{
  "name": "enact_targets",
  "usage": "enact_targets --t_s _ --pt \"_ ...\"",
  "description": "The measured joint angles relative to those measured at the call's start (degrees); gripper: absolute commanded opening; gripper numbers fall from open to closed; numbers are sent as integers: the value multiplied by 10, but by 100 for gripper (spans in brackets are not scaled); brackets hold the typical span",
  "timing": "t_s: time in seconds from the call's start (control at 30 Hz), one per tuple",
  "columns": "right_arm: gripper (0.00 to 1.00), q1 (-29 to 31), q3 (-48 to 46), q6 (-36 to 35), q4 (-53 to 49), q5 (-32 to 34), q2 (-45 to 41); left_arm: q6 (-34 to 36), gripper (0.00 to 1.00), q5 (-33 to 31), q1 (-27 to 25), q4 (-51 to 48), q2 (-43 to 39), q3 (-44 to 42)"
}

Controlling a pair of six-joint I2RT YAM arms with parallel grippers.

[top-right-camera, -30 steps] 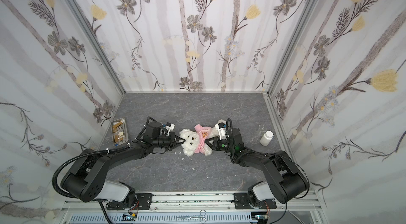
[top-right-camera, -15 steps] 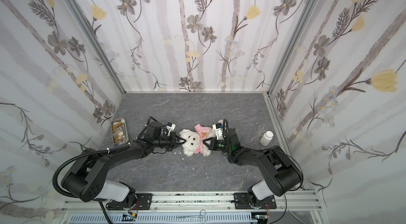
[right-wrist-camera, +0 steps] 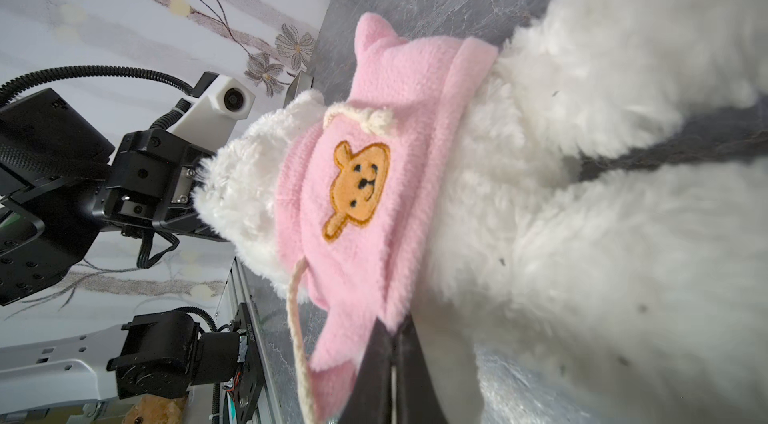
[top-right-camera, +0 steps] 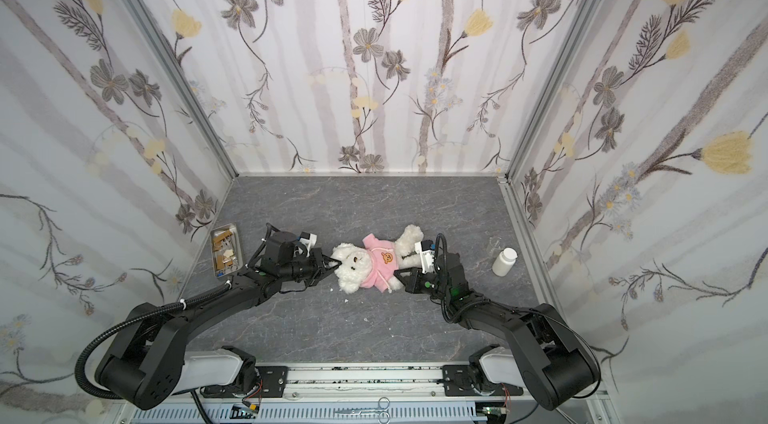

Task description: Dress the teddy bear

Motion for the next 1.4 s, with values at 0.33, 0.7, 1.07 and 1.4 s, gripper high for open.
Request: enact_targets --t_s 0.33,0.7,1.07,1.4 --pt "0 -15 -16 -3 -53 56 -89 -14 0 15 17 -1 -6 -12" --pt "0 -27 3 -46 -147 118 -109 -14 0 29 31 -6 3 -7" --pt "0 -48 33 -92 -227 179 -124 -52 0 71 65 -1 5 -10" --pt "0 -2 59 -133 -212 176 -98 -121 0 90 70 23 20 -20"
